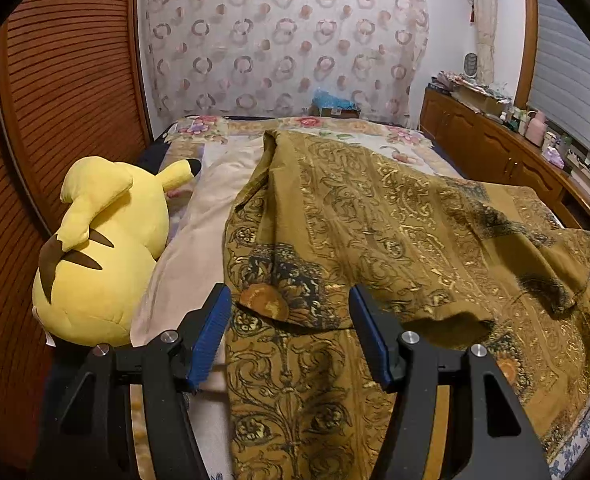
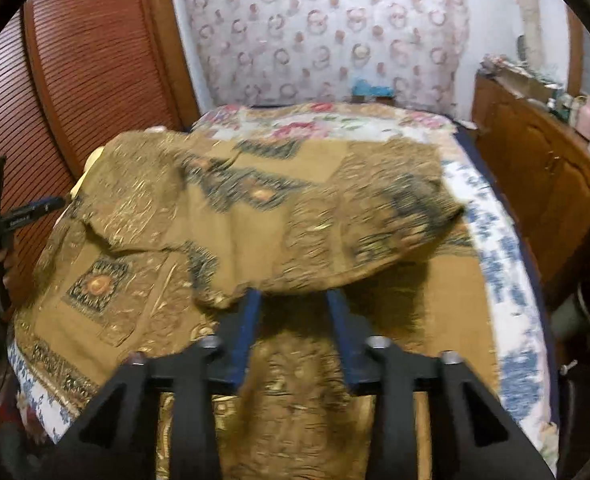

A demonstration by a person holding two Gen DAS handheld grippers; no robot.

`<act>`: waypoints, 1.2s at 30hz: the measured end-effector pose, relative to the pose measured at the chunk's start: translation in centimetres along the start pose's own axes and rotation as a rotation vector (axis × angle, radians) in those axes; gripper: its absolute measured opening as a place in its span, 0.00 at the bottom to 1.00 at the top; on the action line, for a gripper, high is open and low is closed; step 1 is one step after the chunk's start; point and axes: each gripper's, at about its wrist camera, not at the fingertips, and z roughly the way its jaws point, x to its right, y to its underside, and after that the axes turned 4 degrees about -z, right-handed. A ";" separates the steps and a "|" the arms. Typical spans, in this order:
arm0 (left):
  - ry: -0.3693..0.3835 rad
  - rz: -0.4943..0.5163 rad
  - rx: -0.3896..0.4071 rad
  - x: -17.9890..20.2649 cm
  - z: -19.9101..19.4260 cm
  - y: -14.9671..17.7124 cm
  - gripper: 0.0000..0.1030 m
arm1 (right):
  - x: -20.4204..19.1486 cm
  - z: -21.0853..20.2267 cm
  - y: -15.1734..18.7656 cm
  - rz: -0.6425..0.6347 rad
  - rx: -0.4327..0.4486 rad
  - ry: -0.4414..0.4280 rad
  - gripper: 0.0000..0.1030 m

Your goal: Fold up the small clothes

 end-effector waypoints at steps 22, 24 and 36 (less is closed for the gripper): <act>0.008 0.040 -0.098 0.1 4.3 0.0 0.47 | 6.7 2.1 -1.7 0.124 0.032 0.058 0.46; 0.025 0.049 -0.105 0.3 4.3 0.0 0.40 | 6.1 1.4 -1.9 0.101 0.049 0.055 0.46; 0.032 0.086 -0.094 1.3 2.8 -0.4 0.03 | 6.7 4.0 -2.1 0.083 0.047 0.056 0.46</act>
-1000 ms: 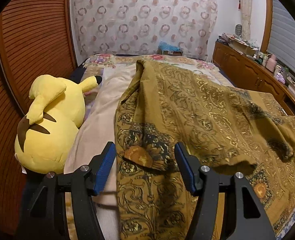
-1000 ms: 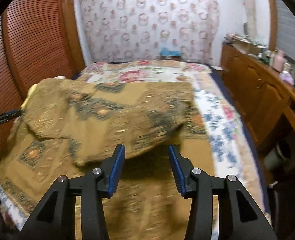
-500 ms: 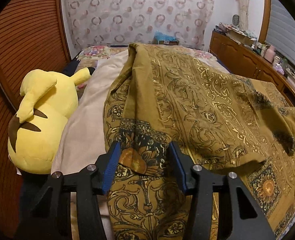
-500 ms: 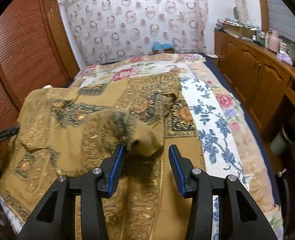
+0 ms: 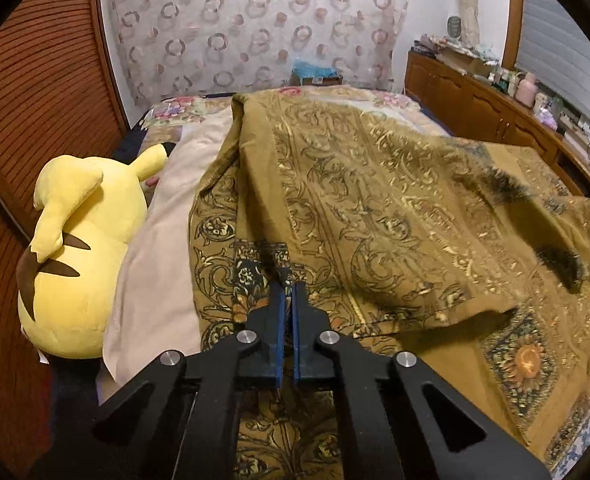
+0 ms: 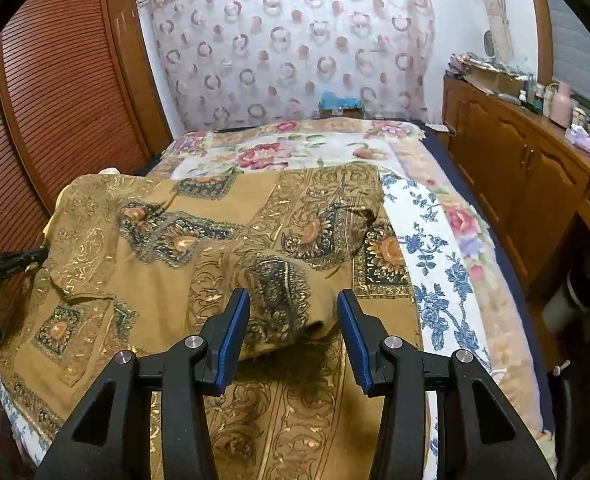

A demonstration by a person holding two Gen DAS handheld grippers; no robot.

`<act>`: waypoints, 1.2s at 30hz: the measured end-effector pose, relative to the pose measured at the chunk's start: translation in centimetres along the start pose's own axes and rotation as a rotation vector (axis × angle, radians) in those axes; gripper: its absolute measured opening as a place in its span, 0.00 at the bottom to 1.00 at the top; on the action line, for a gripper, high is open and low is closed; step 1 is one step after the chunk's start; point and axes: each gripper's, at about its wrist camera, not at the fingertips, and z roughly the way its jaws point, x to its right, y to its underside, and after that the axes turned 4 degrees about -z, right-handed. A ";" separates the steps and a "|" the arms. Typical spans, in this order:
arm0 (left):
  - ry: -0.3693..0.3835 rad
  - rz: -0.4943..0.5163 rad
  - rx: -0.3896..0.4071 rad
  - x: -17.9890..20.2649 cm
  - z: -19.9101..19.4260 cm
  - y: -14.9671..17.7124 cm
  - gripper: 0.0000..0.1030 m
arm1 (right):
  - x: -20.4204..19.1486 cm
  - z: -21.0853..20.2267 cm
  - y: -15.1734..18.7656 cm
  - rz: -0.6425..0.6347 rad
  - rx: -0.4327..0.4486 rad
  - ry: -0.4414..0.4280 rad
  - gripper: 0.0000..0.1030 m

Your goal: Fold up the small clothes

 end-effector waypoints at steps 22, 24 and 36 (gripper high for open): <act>0.098 -0.058 0.176 -2.5 -12.7 5.4 0.02 | 0.5 -7.4 4.6 -0.062 0.098 -0.033 0.04; 0.101 -0.060 0.169 -2.5 -13.4 6.7 0.02 | 0.6 -8.6 5.5 -0.054 0.095 -0.038 0.04; 0.054 -0.071 0.072 -2.9 -11.3 10.8 0.02 | -0.1 -11.0 7.0 -0.071 0.057 0.002 0.44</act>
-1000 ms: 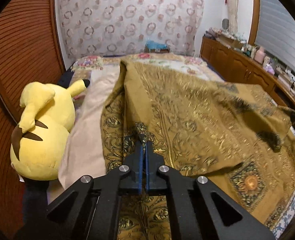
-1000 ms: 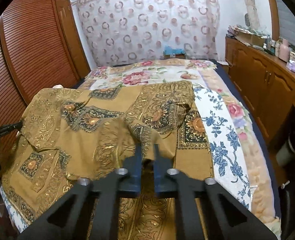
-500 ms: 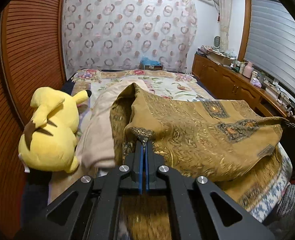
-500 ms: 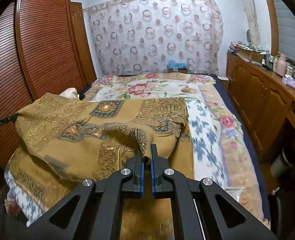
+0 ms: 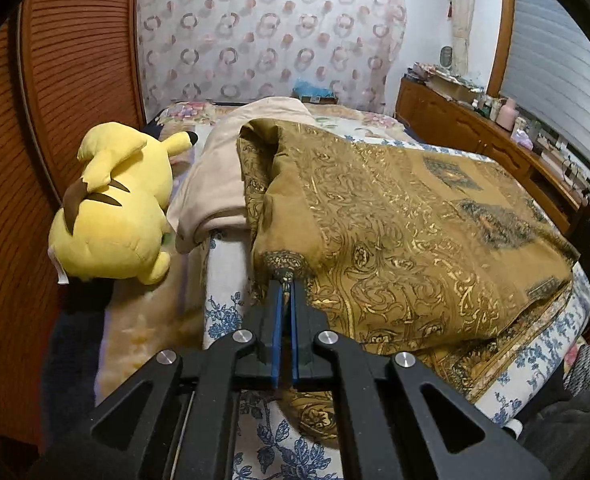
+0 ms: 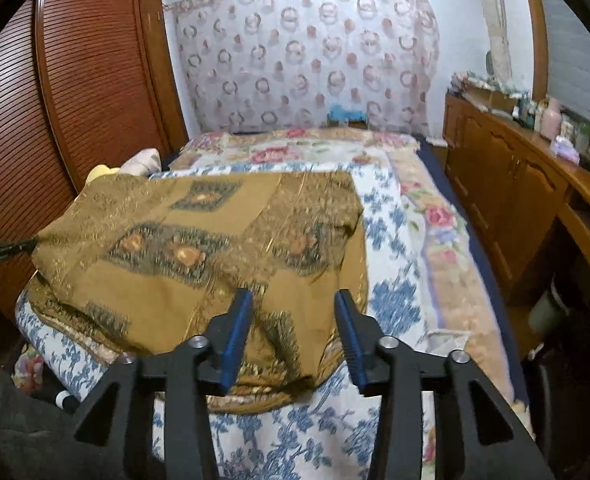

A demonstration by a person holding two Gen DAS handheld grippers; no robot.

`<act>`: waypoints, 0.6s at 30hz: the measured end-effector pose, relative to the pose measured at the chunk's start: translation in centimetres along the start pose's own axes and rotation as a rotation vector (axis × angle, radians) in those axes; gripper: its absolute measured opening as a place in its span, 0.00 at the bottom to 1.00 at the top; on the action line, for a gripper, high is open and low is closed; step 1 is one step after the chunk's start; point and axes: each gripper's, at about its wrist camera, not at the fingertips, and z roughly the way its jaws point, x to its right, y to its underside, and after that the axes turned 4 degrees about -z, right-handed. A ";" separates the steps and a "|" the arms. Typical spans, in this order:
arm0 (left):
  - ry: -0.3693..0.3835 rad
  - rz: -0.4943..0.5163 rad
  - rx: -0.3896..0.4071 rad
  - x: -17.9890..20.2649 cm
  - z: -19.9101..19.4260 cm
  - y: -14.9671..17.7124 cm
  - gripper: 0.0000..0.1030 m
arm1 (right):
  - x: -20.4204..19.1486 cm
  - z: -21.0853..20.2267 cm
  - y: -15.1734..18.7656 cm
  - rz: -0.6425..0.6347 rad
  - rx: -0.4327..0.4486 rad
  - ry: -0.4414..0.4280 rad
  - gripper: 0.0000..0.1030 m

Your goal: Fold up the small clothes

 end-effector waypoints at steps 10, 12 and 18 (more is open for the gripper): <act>0.017 0.019 0.046 0.8 -0.7 -0.4 0.43 | 1.4 7.0 -1.7 0.005 -0.081 0.003 0.44; 0.014 0.021 0.037 1.0 -0.5 -0.3 0.53 | 1.6 8.5 -2.3 0.010 -0.106 0.002 0.44; 0.011 0.022 0.016 1.4 0.4 0.4 0.65 | 2.2 12.4 -3.3 0.011 -0.181 0.020 0.39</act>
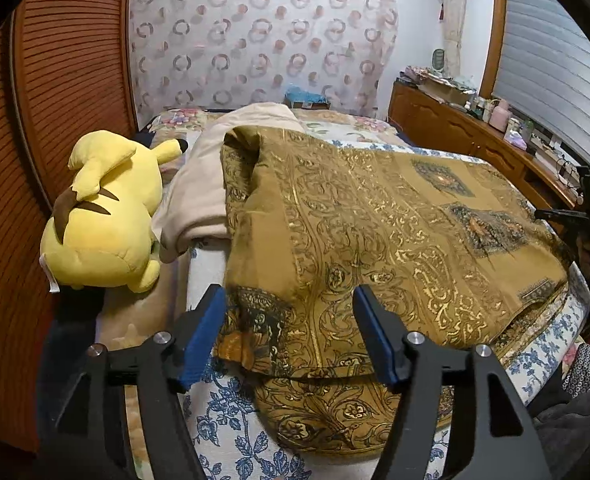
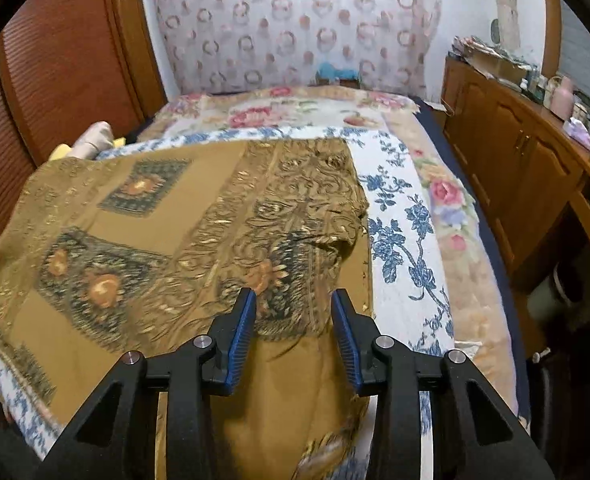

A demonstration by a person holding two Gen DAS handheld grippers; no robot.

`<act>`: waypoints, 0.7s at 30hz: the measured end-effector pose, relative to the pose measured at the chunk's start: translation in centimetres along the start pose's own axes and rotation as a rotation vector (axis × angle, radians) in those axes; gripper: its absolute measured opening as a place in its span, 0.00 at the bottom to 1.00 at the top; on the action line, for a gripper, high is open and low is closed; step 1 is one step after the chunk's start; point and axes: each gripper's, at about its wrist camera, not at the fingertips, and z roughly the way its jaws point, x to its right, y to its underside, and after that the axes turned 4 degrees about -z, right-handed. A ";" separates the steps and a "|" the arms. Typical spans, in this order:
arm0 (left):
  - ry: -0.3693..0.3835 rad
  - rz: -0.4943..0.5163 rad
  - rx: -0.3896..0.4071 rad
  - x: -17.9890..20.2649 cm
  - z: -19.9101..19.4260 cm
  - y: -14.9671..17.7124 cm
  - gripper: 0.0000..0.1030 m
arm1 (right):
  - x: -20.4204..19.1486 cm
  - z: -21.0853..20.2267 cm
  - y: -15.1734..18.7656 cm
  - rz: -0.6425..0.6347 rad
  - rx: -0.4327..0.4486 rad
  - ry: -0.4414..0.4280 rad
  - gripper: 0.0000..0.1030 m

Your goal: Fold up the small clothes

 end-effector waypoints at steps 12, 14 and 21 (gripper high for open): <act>-0.048 -0.025 -0.034 -0.8 0.9 1.5 0.65 | -0.9 0.6 -0.5 -0.089 0.006 0.013 0.03; -0.049 -0.027 -0.037 -0.8 0.9 1.7 0.65 | -0.7 0.0 -0.4 -0.079 0.031 0.061 0.03; -0.047 -0.028 -0.049 -0.4 1.2 2.2 0.65 | -1.3 -0.6 -0.4 -0.071 0.034 0.067 0.03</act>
